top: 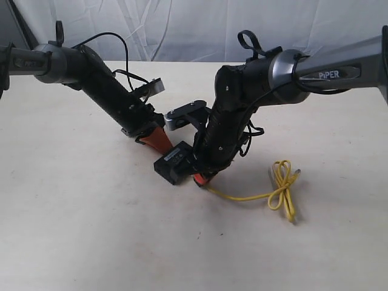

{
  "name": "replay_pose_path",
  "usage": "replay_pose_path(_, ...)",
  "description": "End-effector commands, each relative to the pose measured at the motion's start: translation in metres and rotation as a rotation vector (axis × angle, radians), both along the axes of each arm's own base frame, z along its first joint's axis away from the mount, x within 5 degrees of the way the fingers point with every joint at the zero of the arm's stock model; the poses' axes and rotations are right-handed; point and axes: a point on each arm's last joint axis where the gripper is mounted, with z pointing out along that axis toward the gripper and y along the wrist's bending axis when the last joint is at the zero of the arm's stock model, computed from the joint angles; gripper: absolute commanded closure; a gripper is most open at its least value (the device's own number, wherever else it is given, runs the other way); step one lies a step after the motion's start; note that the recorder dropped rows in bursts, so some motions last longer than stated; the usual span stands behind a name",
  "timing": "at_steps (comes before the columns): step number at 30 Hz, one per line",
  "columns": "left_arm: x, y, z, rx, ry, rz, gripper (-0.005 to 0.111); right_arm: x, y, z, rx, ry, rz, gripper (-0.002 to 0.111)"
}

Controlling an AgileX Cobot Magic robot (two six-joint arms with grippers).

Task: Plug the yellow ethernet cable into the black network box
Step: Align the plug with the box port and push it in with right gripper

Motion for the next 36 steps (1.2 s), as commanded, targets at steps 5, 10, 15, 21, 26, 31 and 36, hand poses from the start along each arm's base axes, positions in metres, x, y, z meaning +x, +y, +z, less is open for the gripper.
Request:
replay_pose_path(5,-0.001,-0.002,0.000,-0.010,-0.006,-0.019,0.107,0.011,0.003,0.011,-0.003,-0.068,0.035,0.109)
replay_pose_path(10,-0.001,-0.002,0.000,-0.017,-0.012,-0.023,0.107,0.011,0.000,0.010,-0.040,-0.093,0.126,0.109)
replay_pose_path(15,-0.001,-0.003,0.001,-0.022,-0.013,-0.022,0.107,0.011,0.000,0.008,-0.049,-0.098,0.151,0.109)
replay_pose_path(21,-0.001,-0.003,0.001,-0.023,-0.015,-0.021,0.107,0.014,-0.001,-0.004,-0.072,-0.112,0.211,0.109)
replay_pose_path(26,0.000,-0.003,0.001,-0.033,-0.031,-0.033,0.107,0.014,-0.001,-0.004,-0.075,-0.128,0.248,0.109)
replay_pose_path(31,0.000,-0.004,0.001,-0.039,-0.028,-0.031,0.107,0.024,0.007,0.011,-0.044,-0.165,0.240,0.109)
replay_pose_path(36,0.000,-0.004,0.002,-0.048,-0.049,-0.051,0.107,0.029,0.011,0.019,-0.030,-0.190,0.243,0.109)
